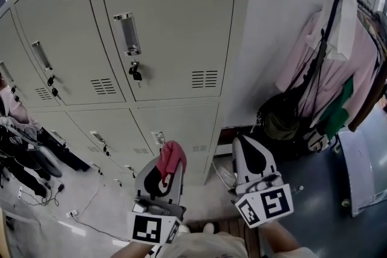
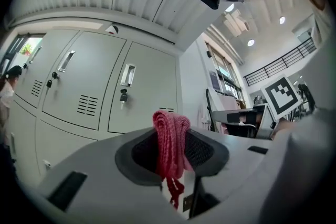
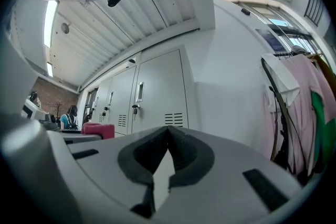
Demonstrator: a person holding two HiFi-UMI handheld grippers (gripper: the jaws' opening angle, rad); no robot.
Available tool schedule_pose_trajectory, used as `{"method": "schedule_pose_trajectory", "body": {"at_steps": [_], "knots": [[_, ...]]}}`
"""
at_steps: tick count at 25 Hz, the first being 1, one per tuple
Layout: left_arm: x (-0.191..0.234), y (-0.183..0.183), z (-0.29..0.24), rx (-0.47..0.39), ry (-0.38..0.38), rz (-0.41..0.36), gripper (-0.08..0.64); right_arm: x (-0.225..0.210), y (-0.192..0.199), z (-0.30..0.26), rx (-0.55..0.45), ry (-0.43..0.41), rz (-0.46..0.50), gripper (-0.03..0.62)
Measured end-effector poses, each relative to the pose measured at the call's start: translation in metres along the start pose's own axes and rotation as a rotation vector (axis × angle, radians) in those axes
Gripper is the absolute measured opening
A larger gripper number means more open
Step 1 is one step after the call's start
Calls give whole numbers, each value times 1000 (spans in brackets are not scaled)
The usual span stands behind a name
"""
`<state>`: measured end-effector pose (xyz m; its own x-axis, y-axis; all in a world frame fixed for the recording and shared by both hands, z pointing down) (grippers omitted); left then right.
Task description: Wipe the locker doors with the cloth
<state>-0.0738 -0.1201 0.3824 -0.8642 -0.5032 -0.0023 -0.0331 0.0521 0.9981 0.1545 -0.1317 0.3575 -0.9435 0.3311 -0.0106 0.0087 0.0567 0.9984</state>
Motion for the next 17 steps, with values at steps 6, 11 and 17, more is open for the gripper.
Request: {"method": "schedule_pose_trajectory", "body": {"at_steps": [6, 11, 17], "knots": [[-4, 17, 11, 26, -5, 80, 121, 18, 9, 2, 21, -26, -4, 2], [-3, 17, 16, 25, -4, 103, 121, 26, 13, 2, 44, -39, 5, 2], [0, 16, 21, 16, -18, 109, 121, 37, 18, 4, 59, -69, 6, 2]]}}
Point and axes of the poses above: the fingertips, and each gripper's own axes: z backward along the fingers, x to its left, y out of its underside, the point moved 10 cm from there along z, backward along the fingers, and after that the axes turned 12 degrees about x, right-handed, at the moved point
